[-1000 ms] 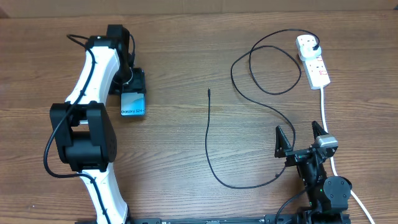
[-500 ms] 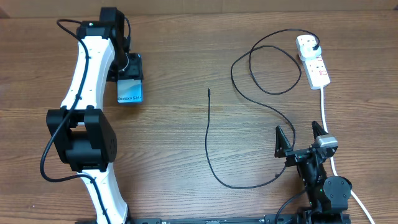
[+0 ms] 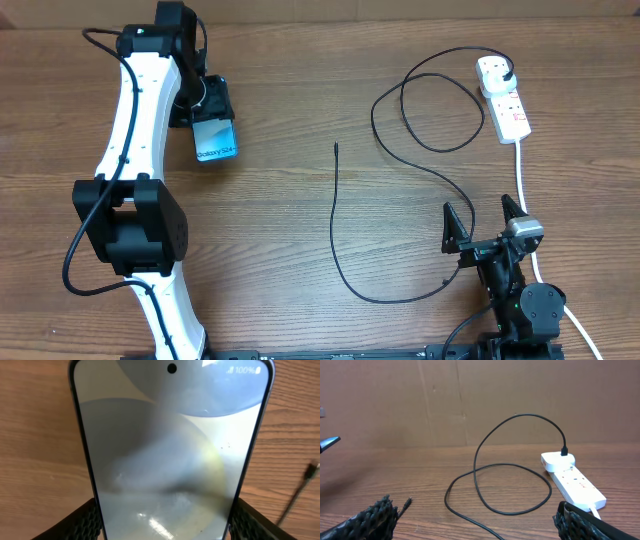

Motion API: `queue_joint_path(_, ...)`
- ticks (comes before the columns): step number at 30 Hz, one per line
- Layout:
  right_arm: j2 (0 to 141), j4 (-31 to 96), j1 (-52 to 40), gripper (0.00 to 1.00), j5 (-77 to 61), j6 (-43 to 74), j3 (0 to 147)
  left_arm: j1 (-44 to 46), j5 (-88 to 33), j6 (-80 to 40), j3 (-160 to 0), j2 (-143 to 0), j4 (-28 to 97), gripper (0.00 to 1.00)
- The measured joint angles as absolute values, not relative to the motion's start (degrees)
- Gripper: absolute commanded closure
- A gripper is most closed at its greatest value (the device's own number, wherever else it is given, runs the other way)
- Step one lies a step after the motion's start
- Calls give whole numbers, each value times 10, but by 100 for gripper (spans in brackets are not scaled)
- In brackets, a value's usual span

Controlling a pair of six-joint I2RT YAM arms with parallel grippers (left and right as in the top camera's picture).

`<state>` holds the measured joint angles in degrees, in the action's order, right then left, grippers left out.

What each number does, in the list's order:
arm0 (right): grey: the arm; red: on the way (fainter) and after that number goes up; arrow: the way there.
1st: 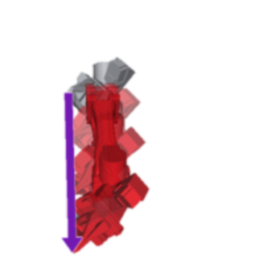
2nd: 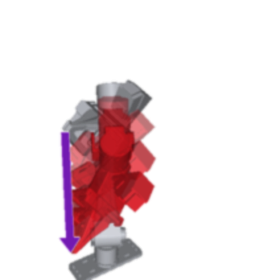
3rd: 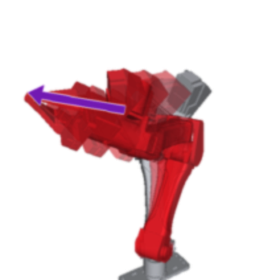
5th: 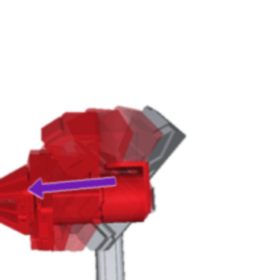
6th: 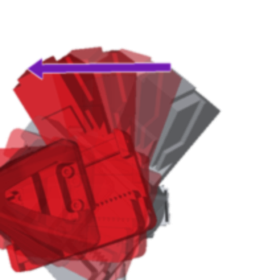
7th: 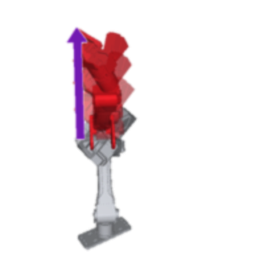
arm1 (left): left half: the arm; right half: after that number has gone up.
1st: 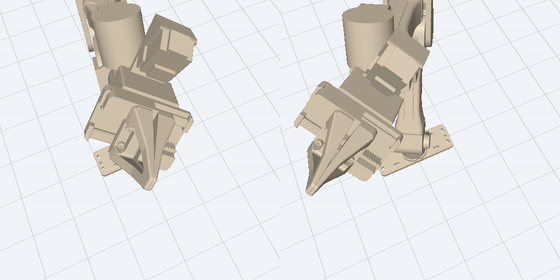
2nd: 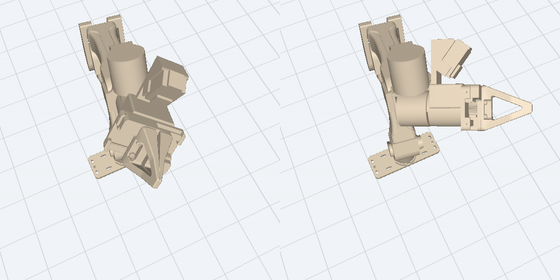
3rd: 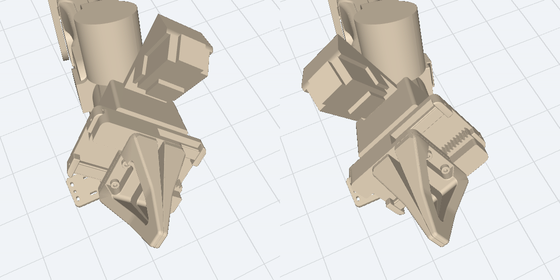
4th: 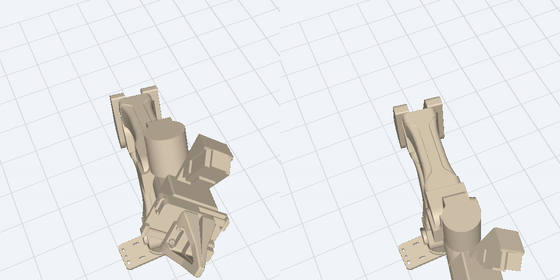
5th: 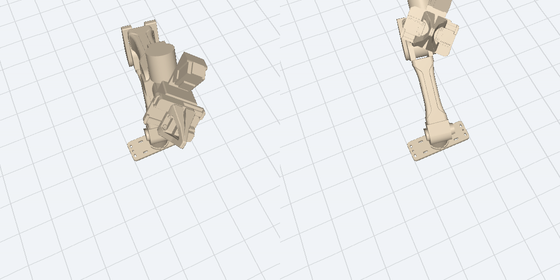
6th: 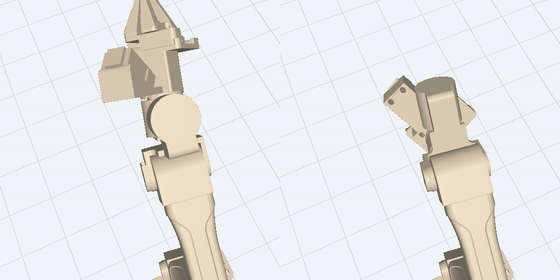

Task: Plug charger to phone and switch on socket
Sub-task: 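Carry the phone toward the table center with the left gripper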

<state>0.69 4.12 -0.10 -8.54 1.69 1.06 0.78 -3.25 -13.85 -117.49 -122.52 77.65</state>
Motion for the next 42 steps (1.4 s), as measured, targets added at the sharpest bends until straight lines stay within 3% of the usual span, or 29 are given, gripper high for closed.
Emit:
queue_joint_path(17, 7, 41, -1, 0, -85, 17, 11, 8, -197, -437, -1175, -1225, 899, 96)
queue_joint_path(29, 7, 41, -1, 0, -85, 17, 11, 51, -234, -468, -1175, -1225, 904, 96)
queue_joint_path(42, 7, 41, -1, 0, -85, 17, 11, 76, -497, -470, -1175, -1225, 962, 96)
